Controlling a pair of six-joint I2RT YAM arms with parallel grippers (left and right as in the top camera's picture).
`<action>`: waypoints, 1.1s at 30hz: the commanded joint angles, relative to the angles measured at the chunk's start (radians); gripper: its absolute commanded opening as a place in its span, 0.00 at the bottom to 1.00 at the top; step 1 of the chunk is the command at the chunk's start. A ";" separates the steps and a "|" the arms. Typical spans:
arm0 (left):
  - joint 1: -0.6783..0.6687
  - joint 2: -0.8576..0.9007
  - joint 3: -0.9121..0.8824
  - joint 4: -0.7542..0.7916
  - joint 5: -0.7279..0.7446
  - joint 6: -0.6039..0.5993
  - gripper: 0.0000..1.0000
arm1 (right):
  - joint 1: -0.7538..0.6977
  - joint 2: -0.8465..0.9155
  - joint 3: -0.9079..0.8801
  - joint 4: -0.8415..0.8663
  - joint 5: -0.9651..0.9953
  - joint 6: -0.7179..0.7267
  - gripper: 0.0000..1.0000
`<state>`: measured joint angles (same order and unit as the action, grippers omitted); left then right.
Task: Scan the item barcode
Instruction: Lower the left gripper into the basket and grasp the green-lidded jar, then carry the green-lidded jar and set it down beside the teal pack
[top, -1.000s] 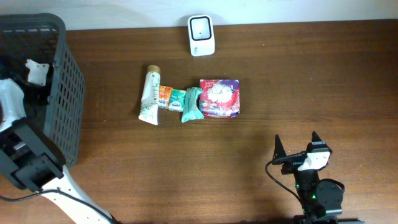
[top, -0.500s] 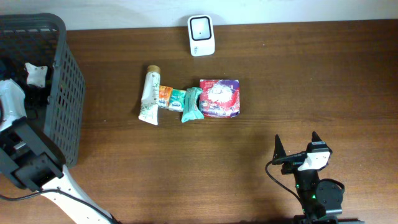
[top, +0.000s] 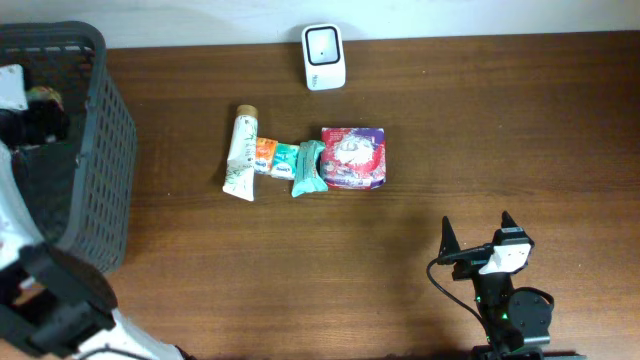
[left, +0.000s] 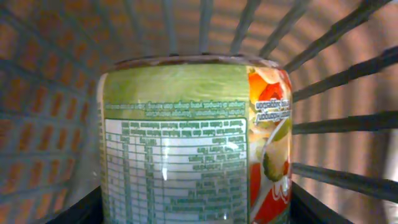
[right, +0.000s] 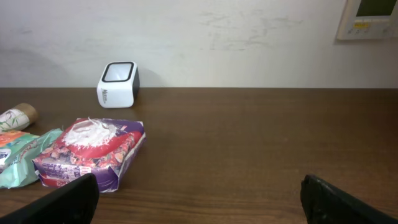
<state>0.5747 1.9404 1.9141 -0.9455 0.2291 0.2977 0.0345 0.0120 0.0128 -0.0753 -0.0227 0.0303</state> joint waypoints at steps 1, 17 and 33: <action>0.003 -0.175 0.010 0.023 0.183 -0.026 0.35 | 0.004 -0.006 -0.007 -0.004 0.009 0.011 0.98; -0.354 -0.297 0.009 0.027 0.526 -0.200 0.34 | 0.004 -0.006 -0.007 -0.004 0.009 0.011 0.99; -0.782 0.032 0.003 -0.165 0.036 -0.245 0.35 | 0.003 -0.006 -0.007 -0.004 0.009 0.011 0.99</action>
<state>-0.1947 1.9160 1.9137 -1.1061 0.2798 0.0845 0.0345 0.0120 0.0128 -0.0753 -0.0227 0.0303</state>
